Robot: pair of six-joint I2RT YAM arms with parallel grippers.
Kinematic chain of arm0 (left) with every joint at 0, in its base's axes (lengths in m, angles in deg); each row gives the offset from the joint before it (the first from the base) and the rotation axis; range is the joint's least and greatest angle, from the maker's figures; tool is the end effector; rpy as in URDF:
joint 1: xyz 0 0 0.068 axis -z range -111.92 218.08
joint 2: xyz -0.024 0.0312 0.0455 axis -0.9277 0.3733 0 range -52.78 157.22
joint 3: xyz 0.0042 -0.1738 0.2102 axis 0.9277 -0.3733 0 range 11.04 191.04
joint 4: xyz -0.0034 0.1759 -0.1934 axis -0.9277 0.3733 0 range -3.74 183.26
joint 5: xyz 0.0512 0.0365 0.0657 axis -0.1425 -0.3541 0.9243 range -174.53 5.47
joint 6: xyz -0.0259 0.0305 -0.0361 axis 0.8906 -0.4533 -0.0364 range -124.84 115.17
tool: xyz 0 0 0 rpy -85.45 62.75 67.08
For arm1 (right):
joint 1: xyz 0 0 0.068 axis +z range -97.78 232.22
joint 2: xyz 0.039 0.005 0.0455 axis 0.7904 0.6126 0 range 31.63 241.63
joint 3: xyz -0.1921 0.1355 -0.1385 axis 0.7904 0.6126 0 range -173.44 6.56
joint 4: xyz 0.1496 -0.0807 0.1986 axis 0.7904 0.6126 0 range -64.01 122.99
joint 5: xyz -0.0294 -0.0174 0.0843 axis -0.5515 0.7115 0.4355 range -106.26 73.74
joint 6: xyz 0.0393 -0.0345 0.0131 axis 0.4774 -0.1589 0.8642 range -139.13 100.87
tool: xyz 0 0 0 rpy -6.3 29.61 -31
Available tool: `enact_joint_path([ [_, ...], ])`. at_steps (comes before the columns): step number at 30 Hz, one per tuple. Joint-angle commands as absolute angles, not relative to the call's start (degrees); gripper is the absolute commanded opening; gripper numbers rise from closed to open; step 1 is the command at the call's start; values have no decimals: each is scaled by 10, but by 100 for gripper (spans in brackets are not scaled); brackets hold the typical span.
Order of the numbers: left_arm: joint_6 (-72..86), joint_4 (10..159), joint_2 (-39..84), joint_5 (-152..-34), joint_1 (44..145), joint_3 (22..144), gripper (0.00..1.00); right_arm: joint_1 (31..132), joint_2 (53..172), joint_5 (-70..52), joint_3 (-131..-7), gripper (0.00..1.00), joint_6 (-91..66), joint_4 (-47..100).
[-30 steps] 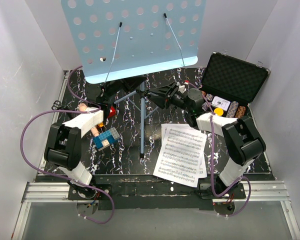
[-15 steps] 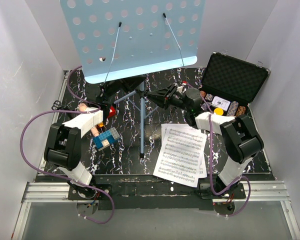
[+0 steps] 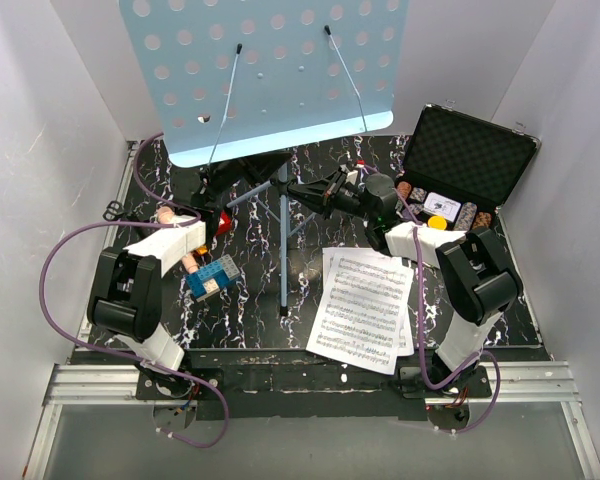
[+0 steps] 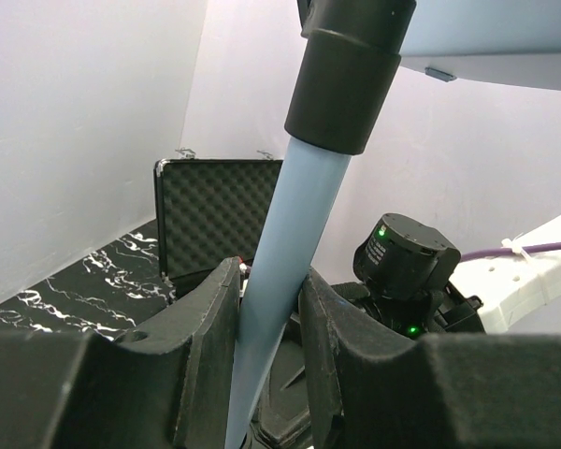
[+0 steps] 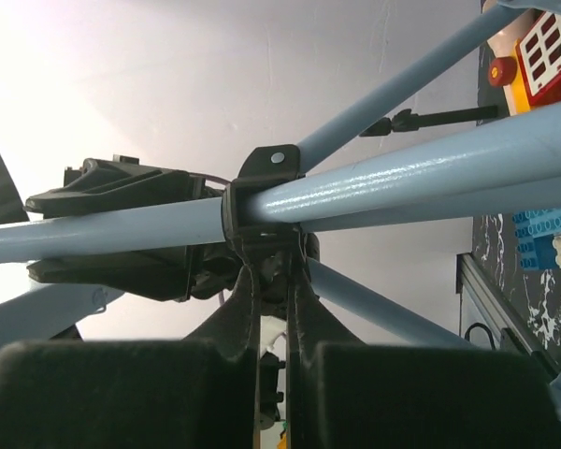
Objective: Pack up the instrument practice props
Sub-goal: Unscrew the knob on the music stand.
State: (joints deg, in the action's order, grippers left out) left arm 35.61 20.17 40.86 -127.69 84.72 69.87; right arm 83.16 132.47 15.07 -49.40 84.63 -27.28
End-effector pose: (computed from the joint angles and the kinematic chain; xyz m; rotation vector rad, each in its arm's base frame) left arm 0.3356 -0.1257 0.3382 0.5037 1.1751 -1.2516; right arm 0.3240 0.2157 0.2578 0.6115 1.8363 2.1669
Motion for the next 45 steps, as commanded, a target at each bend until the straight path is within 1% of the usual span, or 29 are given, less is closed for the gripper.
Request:
enact_joint_path([
  [1, 366, 251, 388, -1283, 851, 686, 0, 838, 1315, 154, -512, 1, 837, -319],
  [3, 368, 254, 389, -1282, 851, 688, 0, 837, 1310, 161, -514, 1, 804, -304],
  [6, 371, 261, 386, -1283, 852, 689, 0, 831, 1290, 170, -522, 1, 711, -226],
  [11, 360, 291, 375, -1285, 851, 694, 0, 822, 1243, 149, -548, 1, 500, -24],
  [15, 354, 314, 373, -1285, 851, 698, 0, 825, 1199, 53, -586, 1, 310, 132],
  [18, 364, 316, 377, -1287, 852, 702, 0, 839, 1162, -66, -571, 1, 175, 166],
  [22, 371, 324, 384, -1287, 852, 710, 0, 846, 1133, -180, -538, 1, 38, 149],
  [25, 372, 324, 385, -1280, 851, 709, 0, 869, 1119, -274, -521, 1, -68, 119],
  [30, 373, 325, 385, -1272, 852, 711, 0, 913, 1132, -422, -486, 1, -290, 12],
  [34, 381, 317, 388, -1260, 851, 710, 0, 953, 1164, -498, -465, 1, -486, -113],
  [36, 385, 312, 390, -1256, 851, 713, 0, 967, 1180, -519, -464, 1, -565, -164],
  [40, 395, 304, 390, -1254, 851, 719, 0, 986, 1198, -524, -464, 1, -679, -214],
  [45, 402, 303, 387, -1255, 851, 727, 0, 1002, 1215, -502, -444, 1, -806, -286],
])
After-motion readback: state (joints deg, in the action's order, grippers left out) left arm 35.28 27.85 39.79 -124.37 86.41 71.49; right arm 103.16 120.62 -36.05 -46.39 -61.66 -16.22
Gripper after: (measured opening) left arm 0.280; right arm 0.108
